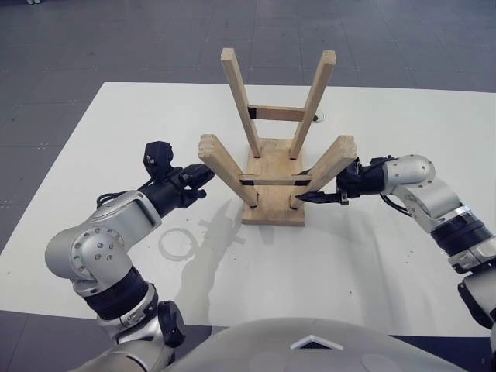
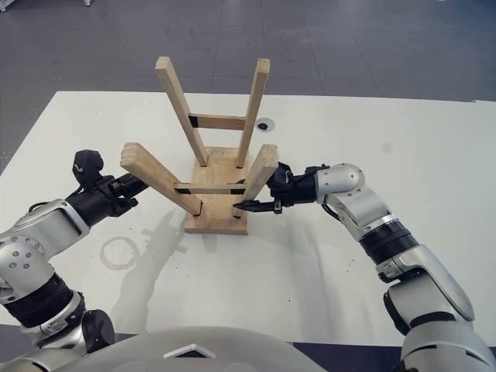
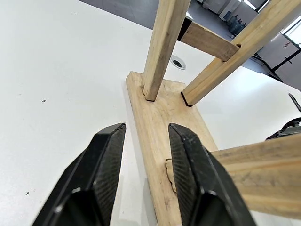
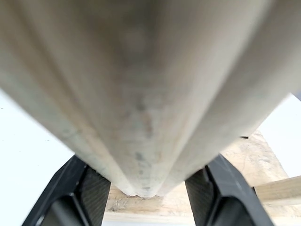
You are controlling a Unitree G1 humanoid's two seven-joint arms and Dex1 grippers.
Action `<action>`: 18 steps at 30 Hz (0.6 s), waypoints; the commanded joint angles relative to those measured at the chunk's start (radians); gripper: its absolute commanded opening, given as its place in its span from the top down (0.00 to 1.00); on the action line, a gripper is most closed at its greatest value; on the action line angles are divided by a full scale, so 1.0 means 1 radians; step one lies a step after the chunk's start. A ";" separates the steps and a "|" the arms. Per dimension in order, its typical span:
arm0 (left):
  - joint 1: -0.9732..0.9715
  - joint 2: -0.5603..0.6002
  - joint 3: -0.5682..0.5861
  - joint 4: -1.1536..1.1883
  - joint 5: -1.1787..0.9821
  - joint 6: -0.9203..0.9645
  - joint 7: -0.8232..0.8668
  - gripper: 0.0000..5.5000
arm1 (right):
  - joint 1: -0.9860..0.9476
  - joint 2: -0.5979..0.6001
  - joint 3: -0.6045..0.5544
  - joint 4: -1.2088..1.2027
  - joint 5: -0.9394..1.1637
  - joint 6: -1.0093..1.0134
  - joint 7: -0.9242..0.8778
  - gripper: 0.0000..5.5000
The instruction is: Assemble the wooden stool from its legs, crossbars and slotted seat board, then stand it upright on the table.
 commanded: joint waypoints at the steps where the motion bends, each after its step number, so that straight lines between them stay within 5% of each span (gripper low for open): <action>1: 0.024 0.027 -0.033 0.036 0.019 -0.064 -0.005 0.69 | 0.121 -0.101 0.024 -0.007 -0.091 0.269 0.067 0.63; 13: 0.044 0.009 -0.056 0.028 0.002 -0.098 0.024 0.70 | 0.143 -0.002 -0.128 0.019 -0.300 0.224 -0.015 0.27; 18: 0.054 -0.052 -0.078 -0.003 -0.006 -0.093 0.060 0.70 | 0.177 0.086 -0.168 0.009 -0.404 0.264 -0.175 0.26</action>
